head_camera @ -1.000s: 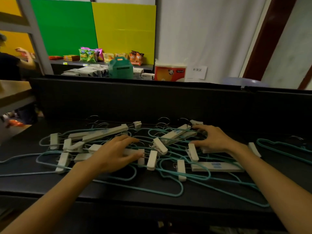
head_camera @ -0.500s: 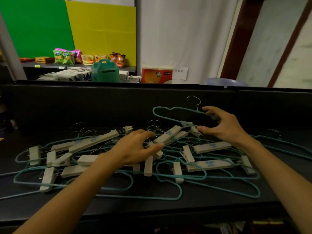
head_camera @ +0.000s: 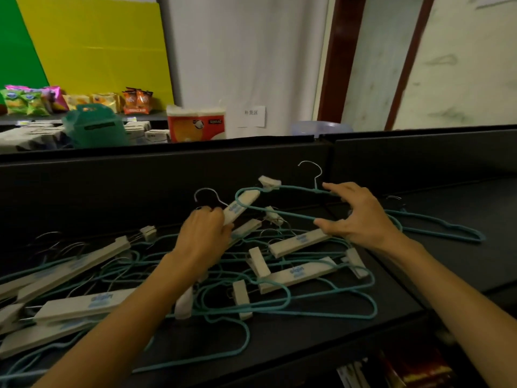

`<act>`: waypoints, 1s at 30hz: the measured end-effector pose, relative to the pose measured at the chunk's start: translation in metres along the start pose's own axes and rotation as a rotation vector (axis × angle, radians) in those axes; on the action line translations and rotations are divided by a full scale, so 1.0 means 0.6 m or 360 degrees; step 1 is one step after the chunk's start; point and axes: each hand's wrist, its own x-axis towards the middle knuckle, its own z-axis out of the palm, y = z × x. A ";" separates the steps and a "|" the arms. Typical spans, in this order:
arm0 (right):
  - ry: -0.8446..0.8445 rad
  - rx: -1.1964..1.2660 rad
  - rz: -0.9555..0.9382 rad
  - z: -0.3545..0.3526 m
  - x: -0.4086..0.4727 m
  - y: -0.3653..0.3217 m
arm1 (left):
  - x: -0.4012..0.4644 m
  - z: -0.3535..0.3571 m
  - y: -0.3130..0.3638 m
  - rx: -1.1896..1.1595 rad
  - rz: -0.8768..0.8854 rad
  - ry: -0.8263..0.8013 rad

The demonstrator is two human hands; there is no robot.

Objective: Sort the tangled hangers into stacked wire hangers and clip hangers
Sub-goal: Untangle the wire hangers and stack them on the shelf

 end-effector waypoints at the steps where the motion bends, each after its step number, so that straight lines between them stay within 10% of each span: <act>1: 0.0020 0.0004 0.0013 -0.010 -0.004 0.011 | 0.003 -0.006 0.011 -0.0012 0.0056 0.0061; 17: 0.0099 -0.0279 0.0454 -0.220 -0.120 0.444 | 0.141 0.087 0.411 -0.0346 0.0384 0.0440; 30: -0.0361 -0.0410 0.0381 -0.131 -0.037 0.485 | 0.191 0.109 0.494 -0.0260 0.0568 0.0471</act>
